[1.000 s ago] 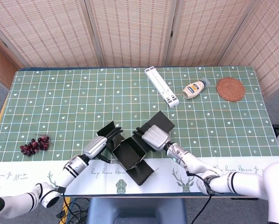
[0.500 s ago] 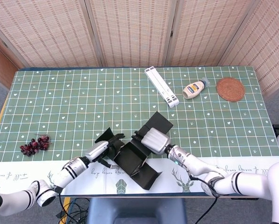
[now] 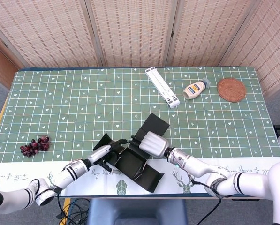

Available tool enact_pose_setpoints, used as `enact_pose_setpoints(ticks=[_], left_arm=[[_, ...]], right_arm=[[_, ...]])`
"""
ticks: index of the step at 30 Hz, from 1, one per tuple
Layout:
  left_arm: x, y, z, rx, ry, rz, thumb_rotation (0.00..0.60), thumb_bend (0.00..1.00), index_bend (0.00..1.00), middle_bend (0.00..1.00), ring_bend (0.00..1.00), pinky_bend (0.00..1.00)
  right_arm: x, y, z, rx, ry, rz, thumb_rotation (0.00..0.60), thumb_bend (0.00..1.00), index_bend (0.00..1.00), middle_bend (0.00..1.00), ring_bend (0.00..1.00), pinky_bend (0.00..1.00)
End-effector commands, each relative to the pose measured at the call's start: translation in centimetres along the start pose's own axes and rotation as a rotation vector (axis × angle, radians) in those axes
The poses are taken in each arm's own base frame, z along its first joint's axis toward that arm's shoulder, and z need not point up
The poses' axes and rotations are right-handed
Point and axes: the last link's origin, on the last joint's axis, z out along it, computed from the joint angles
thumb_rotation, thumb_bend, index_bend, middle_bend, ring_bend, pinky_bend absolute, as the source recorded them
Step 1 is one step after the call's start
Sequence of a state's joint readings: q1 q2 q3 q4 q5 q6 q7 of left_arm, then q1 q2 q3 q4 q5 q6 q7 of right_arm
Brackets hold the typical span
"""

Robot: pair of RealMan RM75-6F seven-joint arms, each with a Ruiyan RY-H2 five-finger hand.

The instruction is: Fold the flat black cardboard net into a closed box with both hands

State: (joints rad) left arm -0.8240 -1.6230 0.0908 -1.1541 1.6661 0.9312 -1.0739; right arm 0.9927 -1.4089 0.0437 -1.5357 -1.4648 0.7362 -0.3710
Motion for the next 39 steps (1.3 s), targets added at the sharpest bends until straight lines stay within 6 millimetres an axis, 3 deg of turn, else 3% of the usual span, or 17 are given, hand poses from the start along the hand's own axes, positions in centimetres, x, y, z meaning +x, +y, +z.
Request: enact_pose_setpoints(ticks=[1, 13, 21, 23, 25, 27, 34, 39], left_arm=[[-0.17, 0.16, -0.01, -0.001, -0.023, -0.02, 0.6, 0.07, 0.07, 0.04, 0.49, 0.78], [-0.72, 0.39, 0.16, -0.011, -0.1, -0.089, 0.6, 0.07, 0.09, 0.05, 0.49, 0.78], [-0.77, 0.31, 0.35, -0.006, -0.109, -0.124, 0.6, 0.07, 0.17, 0.14, 0.5, 0.78], [-0.75, 0.26, 0.44, -0.003, -0.103, -0.131, 0.6, 0.07, 0.18, 0.16, 0.5, 0.78], [-0.77, 0.2, 0.54, -0.001, -0.095, -0.133, 0.6, 0.07, 0.21, 0.19, 0.51, 0.78], [-0.77, 0.17, 0.58, 0.002, -0.09, -0.132, 0.6, 0.07, 0.21, 0.2, 0.51, 0.79], [-0.83, 0.03, 0.73, 0.02, -0.069, -0.135, 0.6, 0.07, 0.22, 0.2, 0.51, 0.79], [-0.69, 0.14, 0.64, 0.023, -0.062, -0.144, 0.6, 0.07, 0.22, 0.2, 0.51, 0.79]], right_arm=[[0.16, -0.13, -0.02, 0.016, 0.011, 0.003, 0.6, 0.43, 0.23, 0.36, 0.79, 0.99], [0.57, -0.11, 0.23, 0.071, 0.069, -0.018, 0.6, 0.44, 0.26, 0.37, 0.79, 0.99], [0.87, 0.2, 0.8, 0.078, 0.113, -0.059, 0.6, 0.45, 0.26, 0.37, 0.79, 0.99], [0.79, 0.18, 0.88, 0.073, 0.113, -0.058, 0.6, 0.44, 0.24, 0.33, 0.79, 0.99], [0.78, 0.21, 0.91, 0.067, 0.105, -0.058, 0.6, 0.44, 0.09, 0.23, 0.79, 0.99], [0.8, 0.21, 0.92, 0.061, 0.097, -0.048, 0.6, 0.45, 0.0, 0.16, 0.78, 0.99], [0.75, 0.31, 0.71, 0.041, 0.076, -0.002, 0.6, 0.44, 0.0, 0.07, 0.76, 1.0], [0.91, 0.29, 0.26, 0.03, 0.079, 0.069, 0.6, 0.37, 0.0, 0.02, 0.74, 1.0]])
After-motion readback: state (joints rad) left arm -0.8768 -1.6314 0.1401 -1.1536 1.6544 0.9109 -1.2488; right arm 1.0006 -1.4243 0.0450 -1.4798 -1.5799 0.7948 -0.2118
